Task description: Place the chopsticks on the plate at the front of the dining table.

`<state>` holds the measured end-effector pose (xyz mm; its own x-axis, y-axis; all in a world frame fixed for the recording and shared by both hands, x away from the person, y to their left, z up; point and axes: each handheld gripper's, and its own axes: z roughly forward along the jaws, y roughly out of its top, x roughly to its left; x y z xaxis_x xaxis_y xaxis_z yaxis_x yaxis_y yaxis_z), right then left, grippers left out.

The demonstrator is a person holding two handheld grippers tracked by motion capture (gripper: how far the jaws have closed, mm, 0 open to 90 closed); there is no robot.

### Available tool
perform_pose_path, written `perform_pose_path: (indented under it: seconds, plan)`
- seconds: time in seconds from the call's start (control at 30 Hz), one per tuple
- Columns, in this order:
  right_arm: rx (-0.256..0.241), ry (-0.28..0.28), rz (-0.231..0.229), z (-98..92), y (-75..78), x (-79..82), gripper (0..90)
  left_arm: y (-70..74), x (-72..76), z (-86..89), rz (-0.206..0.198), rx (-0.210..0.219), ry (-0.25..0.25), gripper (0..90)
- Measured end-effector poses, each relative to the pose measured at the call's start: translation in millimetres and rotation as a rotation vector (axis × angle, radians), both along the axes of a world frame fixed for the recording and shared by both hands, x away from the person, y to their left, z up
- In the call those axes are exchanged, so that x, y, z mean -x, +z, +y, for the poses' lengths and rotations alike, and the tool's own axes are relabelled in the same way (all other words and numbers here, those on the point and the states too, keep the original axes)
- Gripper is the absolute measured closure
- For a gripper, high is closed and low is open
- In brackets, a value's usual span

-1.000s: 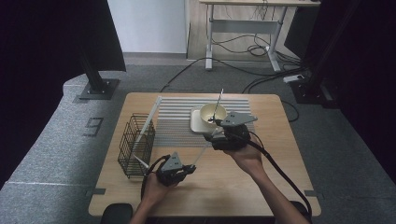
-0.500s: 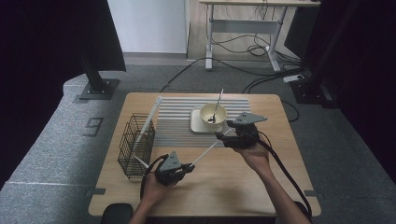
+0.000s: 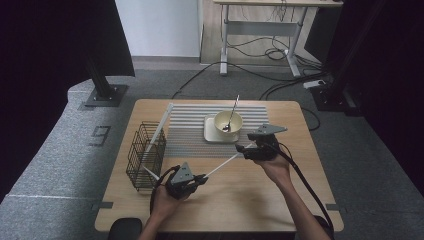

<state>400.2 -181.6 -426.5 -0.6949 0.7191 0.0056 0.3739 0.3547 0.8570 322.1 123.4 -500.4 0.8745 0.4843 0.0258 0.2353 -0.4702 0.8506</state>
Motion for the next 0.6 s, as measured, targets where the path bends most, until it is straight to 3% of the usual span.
perform_pose_path:
  seconds: [0.07, 0.1, 0.13, 0.2, 0.3, 0.33, 0.37, 0.6]
  plan:
    - [-0.012, 0.002, -0.013, -1.6, 3.9, 2.8, 19.4, -0.1, -0.6, 1.1, 0.005, 0.003, 0.005, 85.2]
    - [-0.012, 0.002, -0.013, -1.6, 3.9, 2.8, 19.4, -0.1, -1.0, 1.9, 0.006, 0.004, 0.009, 85.2]
    - [-0.019, -0.021, -0.008, -4.3, 6.5, 4.2, 10.8, -0.2, -1.4, 2.7, 0.008, 0.004, 0.012, 85.2]
    - [-0.025, -0.033, -0.001, -6.2, 7.6, 4.9, 9.8, -0.6, -2.5, 4.1, 0.014, 0.004, 0.021, 85.2]
    - [-0.031, -0.030, 0.002, -15.4, 8.4, 10.4, 0.0, -1.3, -3.5, 5.0, 0.021, 0.003, 0.033, 85.1]
    - [-0.031, -0.030, 0.002, -15.4, 8.4, 10.4, 0.0, -1.4, -3.8, 5.2, 0.023, 0.001, 0.035, 85.1]
    - [-0.007, -0.039, -0.029, -19.8, 7.0, 15.3, 0.0, -1.6, -4.1, 5.1, 0.025, 0.000, 0.038, 85.1]
    - [0.005, -0.059, -0.037, -37.6, -3.2, 27.7, 0.0, -3.3, -6.3, 4.7, 0.045, -0.017, 0.060, 85.1]
